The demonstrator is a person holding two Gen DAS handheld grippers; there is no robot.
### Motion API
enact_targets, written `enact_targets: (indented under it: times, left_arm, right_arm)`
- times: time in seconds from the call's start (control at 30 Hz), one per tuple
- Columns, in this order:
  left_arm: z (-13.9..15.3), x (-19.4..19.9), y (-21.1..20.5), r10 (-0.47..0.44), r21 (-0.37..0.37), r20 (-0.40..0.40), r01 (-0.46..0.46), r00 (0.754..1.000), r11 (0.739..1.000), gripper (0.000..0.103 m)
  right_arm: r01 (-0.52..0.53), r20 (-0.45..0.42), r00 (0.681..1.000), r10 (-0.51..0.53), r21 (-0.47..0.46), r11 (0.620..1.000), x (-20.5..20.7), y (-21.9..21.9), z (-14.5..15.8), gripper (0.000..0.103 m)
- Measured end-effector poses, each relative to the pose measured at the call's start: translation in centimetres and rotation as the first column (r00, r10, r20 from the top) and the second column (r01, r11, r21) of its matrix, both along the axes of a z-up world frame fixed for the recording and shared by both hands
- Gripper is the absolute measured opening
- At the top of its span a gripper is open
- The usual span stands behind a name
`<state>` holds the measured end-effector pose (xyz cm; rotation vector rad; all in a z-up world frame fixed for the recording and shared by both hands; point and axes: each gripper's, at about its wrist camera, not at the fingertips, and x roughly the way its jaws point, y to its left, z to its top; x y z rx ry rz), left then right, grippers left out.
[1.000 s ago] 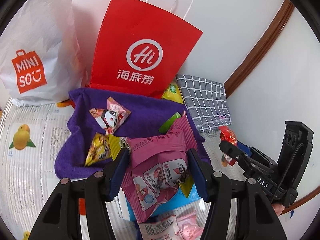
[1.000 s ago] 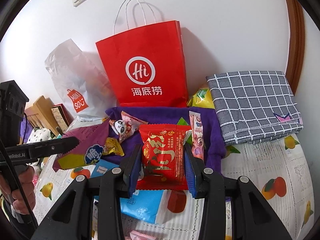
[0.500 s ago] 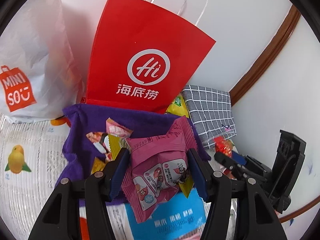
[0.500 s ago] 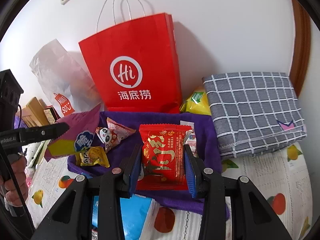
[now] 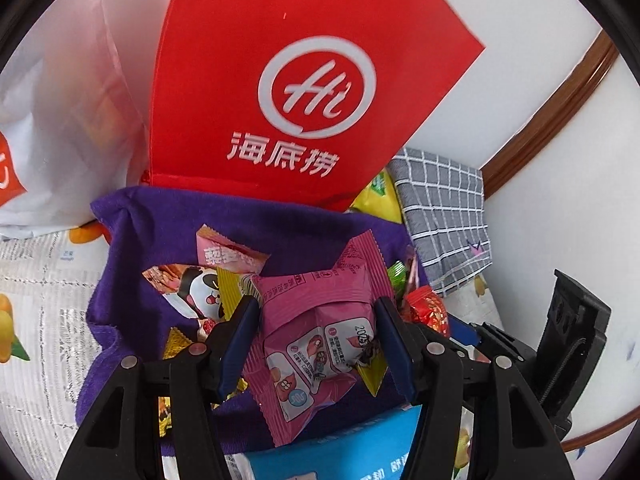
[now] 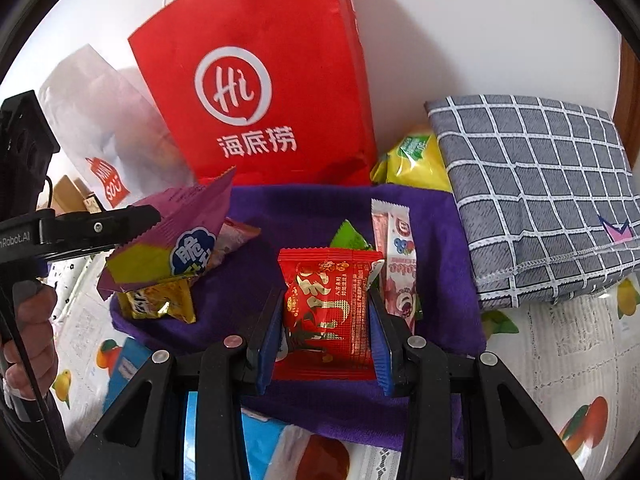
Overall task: Organize snacks
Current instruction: 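Lower the red packet and pink bag onto the purple towel, open both grippers, then grasp the pink pastry packet on the sheet with the right gripper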
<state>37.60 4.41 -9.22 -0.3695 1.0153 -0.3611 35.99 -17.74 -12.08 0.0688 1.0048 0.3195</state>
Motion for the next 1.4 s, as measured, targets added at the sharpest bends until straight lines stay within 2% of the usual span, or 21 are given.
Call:
enact_targets:
  times: [0.23, 0.7, 0.87, 0.93, 0.97, 1.0, 1.2, 1.4]
  left_arm:
    - [-1.3, 0.4, -0.9, -0.027, 0.026, -0.022, 0.028, 0.999, 0.999, 0.058]
    - [-2.5, 0.9, -0.9, -0.008, 0.064, -0.038, 0.011, 0.999, 0.998, 0.058]
    - [-2.5, 0.9, -0.6, 0.004, 0.067, -0.048, 0.000, 0.999, 0.998, 0.062]
    - [-2.4, 0.8, -0.6, 0.015, 0.079, -0.044, -0.011, 0.999, 0.997, 0.071]
    - [-2.3, 0.6, -0.6, 0.017, 0.083, -0.040, -0.014, 0.999, 0.996, 0.072]
    - [-2.2, 0.5, -0.6, 0.017, 0.085, -0.037, -0.013, 0.999, 0.996, 0.072]
    - [-0.7, -1.2, -0.3, 0.018, 0.086, -0.017, -0.016, 1.000, 0.996, 0.072]
    - [1.7, -4.8, 0.7, 0.031, 0.095, 0.040, -0.035, 0.999, 0.995, 0.072]
  right_arm:
    - [-0.008, -0.029, 1.000, 0.008, 0.002, 1.000, 0.3, 0.1, -1.2, 0.040]
    - [0.009, -0.066, 0.998, -0.011, -0.036, 0.999, 1.0, 0.2, -3.0, 0.041]
    - [0.010, -0.069, 0.998, -0.013, -0.047, 0.999, 1.1, 0.1, -3.1, 0.042]
    - [0.007, -0.074, 0.997, -0.010, -0.047, 0.999, 1.1, 0.3, -3.1, 0.048]
    - [0.004, -0.077, 0.997, -0.008, -0.047, 0.999, 1.0, 0.4, -3.0, 0.056]
    - [0.001, -0.072, 0.997, -0.005, -0.051, 0.999, 0.9, 0.5, -2.9, 0.059]
    - [0.000, -0.038, 0.999, -0.003, -0.077, 0.997, -0.3, 0.9, -0.9, 0.064]
    - [0.058, 0.037, 0.998, -0.055, -0.107, 0.993, -3.4, 0.3, 2.6, 0.064]
